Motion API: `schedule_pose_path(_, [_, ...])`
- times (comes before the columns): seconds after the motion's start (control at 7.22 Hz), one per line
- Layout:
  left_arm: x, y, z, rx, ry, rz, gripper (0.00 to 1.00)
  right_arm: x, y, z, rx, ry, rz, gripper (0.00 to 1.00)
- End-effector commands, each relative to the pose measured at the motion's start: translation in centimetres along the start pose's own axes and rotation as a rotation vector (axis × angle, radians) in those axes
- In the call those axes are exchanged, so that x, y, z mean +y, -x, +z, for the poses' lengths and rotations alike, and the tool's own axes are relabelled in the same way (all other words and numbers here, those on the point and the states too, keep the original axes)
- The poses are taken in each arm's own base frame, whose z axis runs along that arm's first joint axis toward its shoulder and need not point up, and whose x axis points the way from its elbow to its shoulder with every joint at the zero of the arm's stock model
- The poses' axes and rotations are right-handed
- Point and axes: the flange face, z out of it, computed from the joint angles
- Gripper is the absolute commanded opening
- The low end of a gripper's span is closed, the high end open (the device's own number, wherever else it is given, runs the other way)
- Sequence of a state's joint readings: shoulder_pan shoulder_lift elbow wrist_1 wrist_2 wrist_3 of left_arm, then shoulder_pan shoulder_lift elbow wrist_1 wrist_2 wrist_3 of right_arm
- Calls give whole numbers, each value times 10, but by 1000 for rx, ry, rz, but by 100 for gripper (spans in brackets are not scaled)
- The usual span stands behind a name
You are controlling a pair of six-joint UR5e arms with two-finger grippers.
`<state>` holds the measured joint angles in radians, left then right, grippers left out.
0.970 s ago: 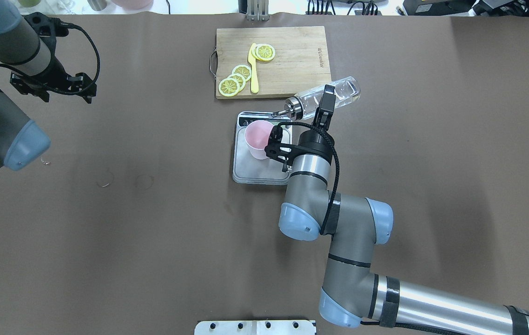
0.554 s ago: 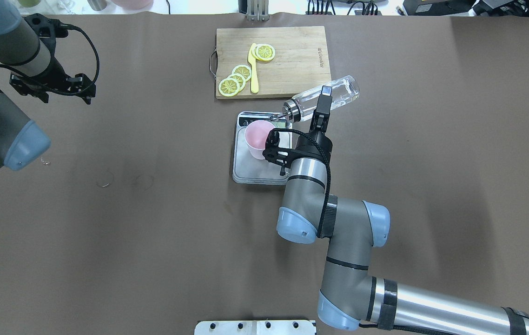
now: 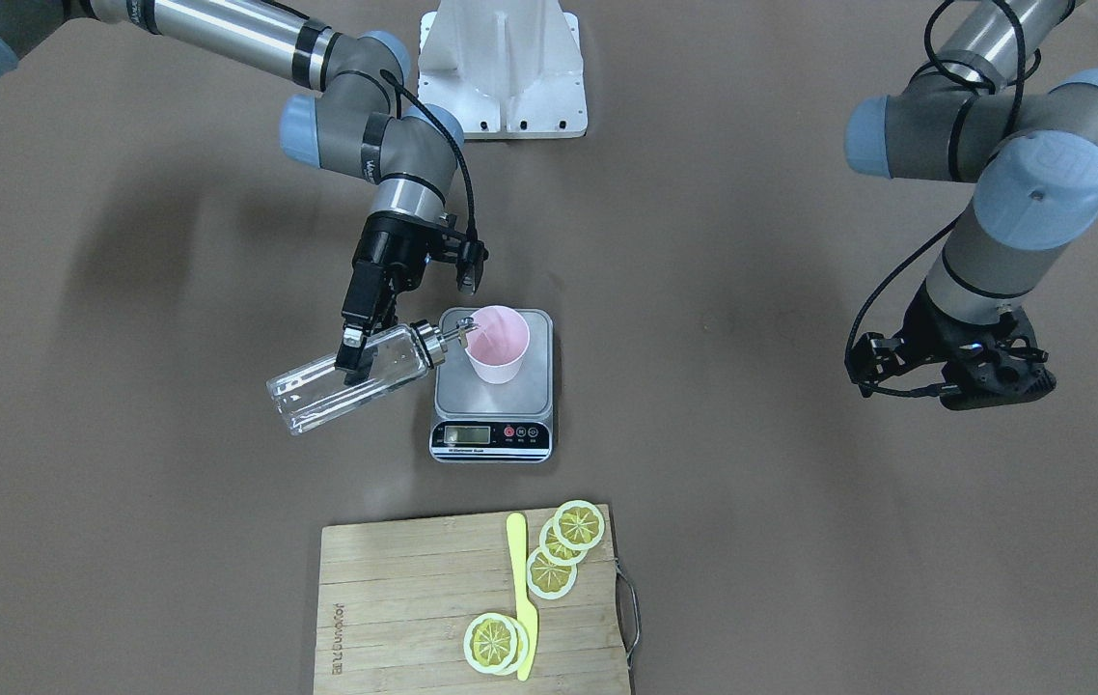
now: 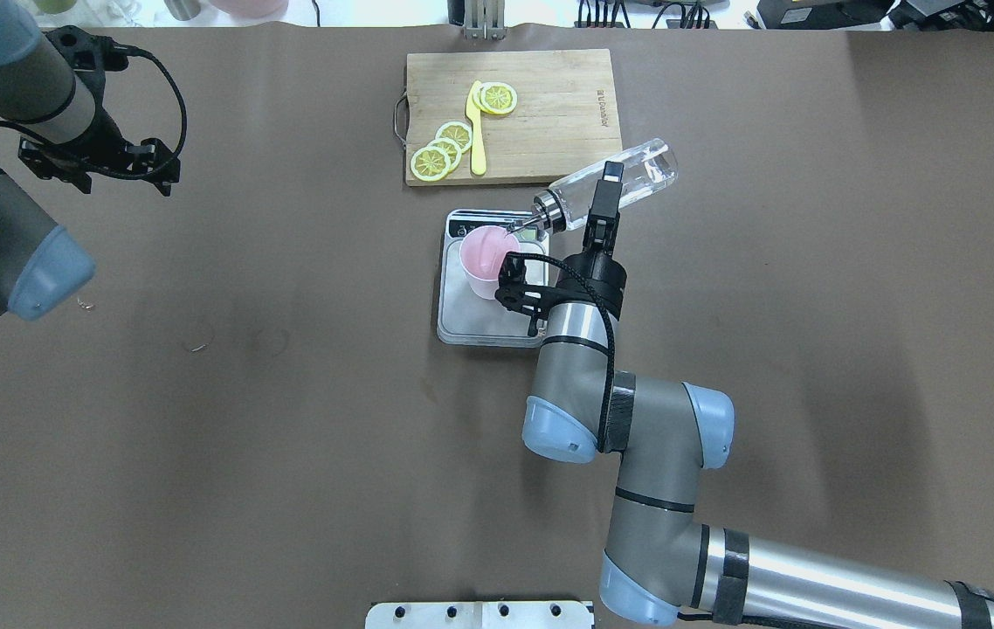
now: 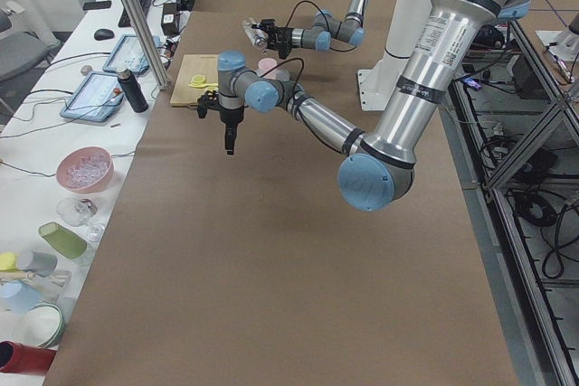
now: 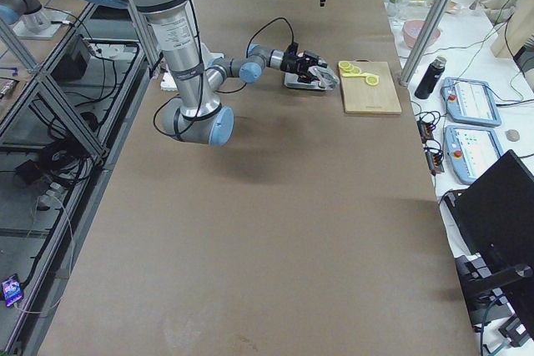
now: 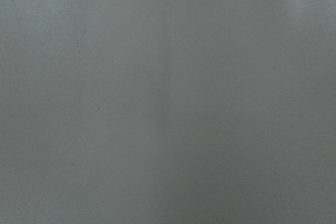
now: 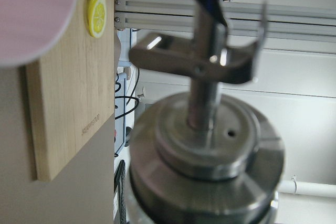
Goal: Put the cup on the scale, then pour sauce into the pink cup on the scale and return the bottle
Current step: 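Tilt the bottle spout down over the pink cup with the right gripper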
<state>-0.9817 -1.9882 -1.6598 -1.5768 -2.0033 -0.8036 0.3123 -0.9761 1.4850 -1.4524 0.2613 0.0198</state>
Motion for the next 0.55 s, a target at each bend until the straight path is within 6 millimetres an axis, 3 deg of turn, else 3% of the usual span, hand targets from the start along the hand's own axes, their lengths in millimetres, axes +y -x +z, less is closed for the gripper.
schedule_pose_path(0.0, [0,0,0,4,-4,2,99,-4,-9,-4,0,-11,47,0])
schedule_pose_path(0.28, [0,0,0,4,-4,2,99,-2,-13,-5,-78,-54,201,0])
schedule_pose_path(0.42, [0,-1,-1,5,-5,3,99,11,-6,-2,-90,-64,237,0])
